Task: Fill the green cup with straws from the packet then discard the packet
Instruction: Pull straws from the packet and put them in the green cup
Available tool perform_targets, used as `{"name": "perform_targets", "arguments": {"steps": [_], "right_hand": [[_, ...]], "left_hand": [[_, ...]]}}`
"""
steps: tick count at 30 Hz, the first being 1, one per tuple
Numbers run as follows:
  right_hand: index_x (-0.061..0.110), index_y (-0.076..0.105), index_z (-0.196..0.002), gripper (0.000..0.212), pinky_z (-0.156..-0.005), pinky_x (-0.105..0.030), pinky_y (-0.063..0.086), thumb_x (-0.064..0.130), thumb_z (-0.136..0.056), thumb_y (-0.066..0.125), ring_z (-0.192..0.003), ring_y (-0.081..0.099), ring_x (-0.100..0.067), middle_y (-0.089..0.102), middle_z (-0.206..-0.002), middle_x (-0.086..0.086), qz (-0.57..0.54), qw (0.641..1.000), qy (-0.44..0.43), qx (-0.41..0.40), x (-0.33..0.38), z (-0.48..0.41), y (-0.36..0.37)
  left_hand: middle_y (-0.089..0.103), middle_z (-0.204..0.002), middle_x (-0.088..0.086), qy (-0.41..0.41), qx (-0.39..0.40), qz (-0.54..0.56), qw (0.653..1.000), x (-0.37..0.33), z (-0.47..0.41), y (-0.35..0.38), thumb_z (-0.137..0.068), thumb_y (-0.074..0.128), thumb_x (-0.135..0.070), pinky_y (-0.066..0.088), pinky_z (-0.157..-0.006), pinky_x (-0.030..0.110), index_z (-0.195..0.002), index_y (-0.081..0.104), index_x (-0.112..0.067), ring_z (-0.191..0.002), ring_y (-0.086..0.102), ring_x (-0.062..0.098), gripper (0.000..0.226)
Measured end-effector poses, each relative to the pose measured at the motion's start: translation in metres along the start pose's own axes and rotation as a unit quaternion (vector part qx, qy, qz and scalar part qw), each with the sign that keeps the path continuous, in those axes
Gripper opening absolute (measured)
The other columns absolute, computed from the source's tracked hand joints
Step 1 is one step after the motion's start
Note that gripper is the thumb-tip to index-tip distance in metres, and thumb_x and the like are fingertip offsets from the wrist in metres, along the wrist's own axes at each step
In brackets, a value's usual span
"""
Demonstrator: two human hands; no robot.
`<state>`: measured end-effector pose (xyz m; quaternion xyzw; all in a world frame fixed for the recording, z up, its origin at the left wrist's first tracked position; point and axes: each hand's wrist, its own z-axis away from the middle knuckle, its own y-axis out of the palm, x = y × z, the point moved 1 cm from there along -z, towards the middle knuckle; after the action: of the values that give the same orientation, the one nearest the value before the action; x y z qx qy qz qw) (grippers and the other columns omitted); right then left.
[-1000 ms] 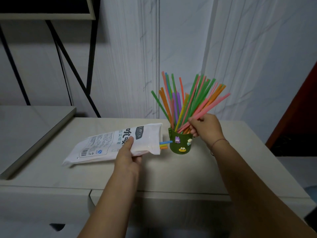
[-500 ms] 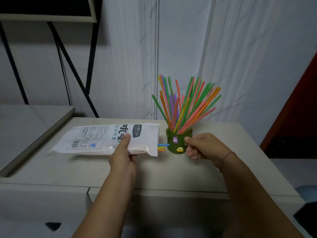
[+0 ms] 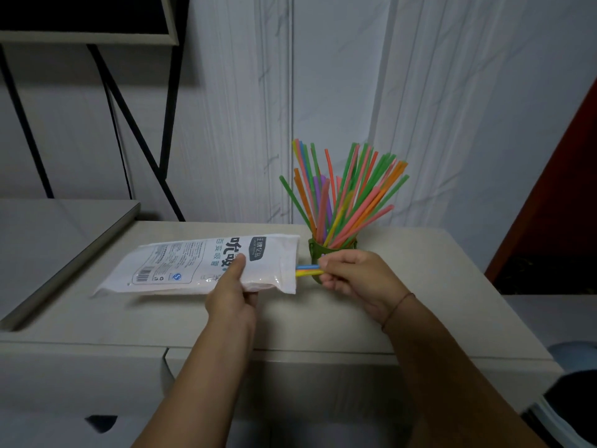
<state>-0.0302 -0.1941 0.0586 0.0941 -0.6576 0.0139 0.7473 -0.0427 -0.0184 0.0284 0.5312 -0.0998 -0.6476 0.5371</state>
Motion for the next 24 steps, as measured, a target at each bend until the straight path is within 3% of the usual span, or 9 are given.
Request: {"name": "perform_targets", "arguments": {"steps": [3, 5, 9, 12, 15, 20, 24], "right_hand": [[-0.001, 0.065, -0.076, 0.013, -0.045, -0.014, 0.050, -0.004, -0.086, 0.058, -0.040, 0.056, -0.005, 0.059, -0.047, -0.005, -0.068, 0.996, -0.004, -0.063, 0.006, -0.006, -0.018], [-0.002, 0.063, -0.074, 0.014, -0.044, -0.014, 0.049, -0.003, -0.087, 0.057, -0.038, 0.055, -0.005, 0.058, -0.043, -0.004, -0.118, 0.989, -0.004, -0.084, 0.007, -0.009, -0.024], [0.000, 0.064, -0.079, 0.011, -0.046, -0.017, 0.051, 0.006, -0.087, 0.060, -0.045, 0.058, -0.007, 0.063, -0.058, -0.005, -0.235, 0.971, 0.030, -0.035, 0.000, -0.011, -0.012], [0.002, 0.063, -0.085, 0.003, -0.050, -0.017, 0.052, 0.002, -0.086, 0.060, -0.052, 0.061, -0.009, 0.064, -0.071, -0.006, -0.264, 0.963, 0.051, 0.008, -0.009, -0.012, 0.003], [-0.002, 0.060, -0.090, 0.007, -0.049, -0.016, 0.051, -0.006, -0.086, 0.056, -0.051, 0.063, -0.009, 0.064, -0.071, -0.009, -0.292, 0.955, 0.048, -0.002, -0.011, -0.013, 0.008], [-0.005, 0.060, -0.081, 0.008, -0.044, -0.013, 0.049, -0.004, -0.087, 0.055, -0.044, 0.060, -0.007, 0.065, -0.060, -0.010, -0.327, 0.941, 0.029, -0.082, 0.004, -0.015, -0.018], [0.000, 0.059, -0.078, 0.009, -0.042, -0.014, 0.048, -0.003, -0.086, 0.058, -0.041, 0.058, -0.007, 0.064, -0.057, -0.009, -0.343, 0.932, 0.020, -0.112, 0.008, -0.013, -0.029]], "left_hand": [[0.064, -0.126, 0.008, -0.012, -0.013, 0.017, 1.000, -0.005, -0.006, -0.003, -0.086, 0.064, 0.000, 0.057, -0.060, 0.033, -0.130, 0.051, -0.013, -0.089, 0.066, 0.019, 0.048], [0.062, -0.128, 0.008, -0.018, -0.012, 0.020, 1.000, -0.006, -0.008, -0.003, -0.087, 0.062, 0.001, 0.057, -0.055, 0.030, -0.131, 0.052, -0.011, -0.083, 0.065, 0.018, 0.047], [0.063, -0.127, 0.007, -0.032, -0.012, 0.031, 0.999, -0.001, -0.008, -0.002, -0.087, 0.062, 0.000, 0.057, -0.049, 0.028, -0.133, 0.052, -0.011, -0.076, 0.064, 0.014, 0.048], [0.063, -0.127, 0.007, -0.037, -0.013, 0.032, 0.999, 0.001, -0.008, 0.000, -0.086, 0.063, 0.000, 0.058, -0.055, 0.030, -0.133, 0.052, -0.011, -0.081, 0.065, 0.015, 0.049], [0.063, -0.128, 0.007, -0.038, -0.014, 0.031, 0.999, 0.002, -0.005, 0.001, -0.086, 0.064, 0.000, 0.059, -0.070, 0.036, -0.133, 0.052, -0.012, -0.094, 0.065, 0.018, 0.050], [0.063, -0.127, 0.006, -0.023, -0.019, 0.040, 0.999, -0.003, -0.006, 0.000, -0.087, 0.063, 0.000, 0.057, -0.055, 0.031, -0.123, 0.055, -0.014, -0.077, 0.064, 0.014, 0.040], [0.063, -0.126, 0.007, -0.019, -0.013, 0.030, 0.999, -0.001, -0.007, -0.002, -0.086, 0.063, 0.002, 0.059, -0.069, 0.037, -0.113, 0.053, -0.017, -0.078, 0.064, 0.015, 0.034]]}}
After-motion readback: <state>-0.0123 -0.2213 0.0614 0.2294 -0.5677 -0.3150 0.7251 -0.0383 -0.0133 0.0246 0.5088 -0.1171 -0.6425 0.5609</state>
